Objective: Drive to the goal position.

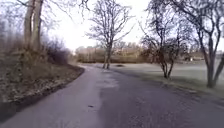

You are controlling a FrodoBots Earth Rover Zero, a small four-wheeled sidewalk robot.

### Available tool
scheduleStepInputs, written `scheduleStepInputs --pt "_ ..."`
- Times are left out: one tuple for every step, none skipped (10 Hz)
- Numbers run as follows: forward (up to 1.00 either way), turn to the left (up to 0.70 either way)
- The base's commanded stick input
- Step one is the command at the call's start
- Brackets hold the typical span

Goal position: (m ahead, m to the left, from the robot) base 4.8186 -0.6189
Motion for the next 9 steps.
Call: scheduleStepInputs --pt "1.00 0.00" --pt "1.00 0.00" --pt "1.00 0.00" --pt "1.00 0.00" --pt "1.00 0.00" --pt "1.00 0.00" --pt "1.00 0.00" --pt "1.00 0.00" --pt "1.00 0.00"
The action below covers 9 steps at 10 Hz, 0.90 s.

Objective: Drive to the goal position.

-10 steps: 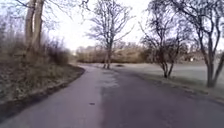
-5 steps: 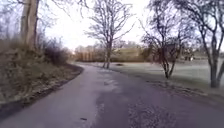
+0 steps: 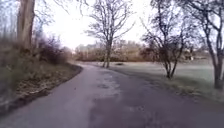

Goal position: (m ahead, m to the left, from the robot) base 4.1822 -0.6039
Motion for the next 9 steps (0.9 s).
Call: scheduleStepInputs --pt "1.00 0.00" --pt "1.00 0.00" --pt "1.00 0.00" --pt "1.00 0.00" --pt "1.00 0.00" --pt "1.00 0.00" --pt "1.00 0.00" --pt "1.00 0.00" --pt "1.00 0.00"
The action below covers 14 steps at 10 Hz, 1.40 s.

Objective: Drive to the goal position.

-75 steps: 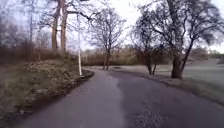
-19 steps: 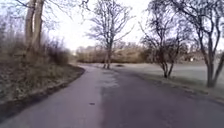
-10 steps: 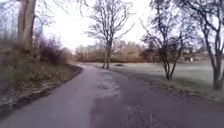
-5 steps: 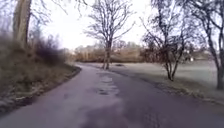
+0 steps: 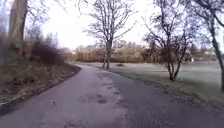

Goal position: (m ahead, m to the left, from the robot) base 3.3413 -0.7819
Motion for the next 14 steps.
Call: scheduleStepInputs --pt "1.00 0.00" --pt "1.00 0.00" --pt "1.00 0.00" --pt "1.00 0.00" --pt "1.00 0.00" --pt "1.00 0.00" --pt "1.00 0.00" --pt "1.00 0.00" --pt "1.00 0.00" --pt "1.00 0.00" --pt "1.00 0.00" --pt "1.00 0.00" --pt "1.00 0.00" --pt "1.00 0.00"
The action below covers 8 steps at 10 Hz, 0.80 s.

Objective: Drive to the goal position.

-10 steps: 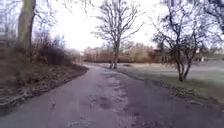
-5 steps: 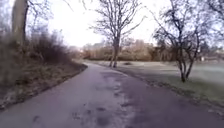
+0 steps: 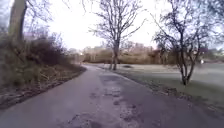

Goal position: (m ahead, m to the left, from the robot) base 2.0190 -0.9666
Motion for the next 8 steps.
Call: scheduleStepInputs --pt "1.00 0.00" --pt "1.00 0.00" --pt "1.00 0.00" --pt "1.00 0.00" --pt "1.00 0.00" --pt "1.00 0.00" --pt "1.00 0.00" --pt "1.00 0.00"
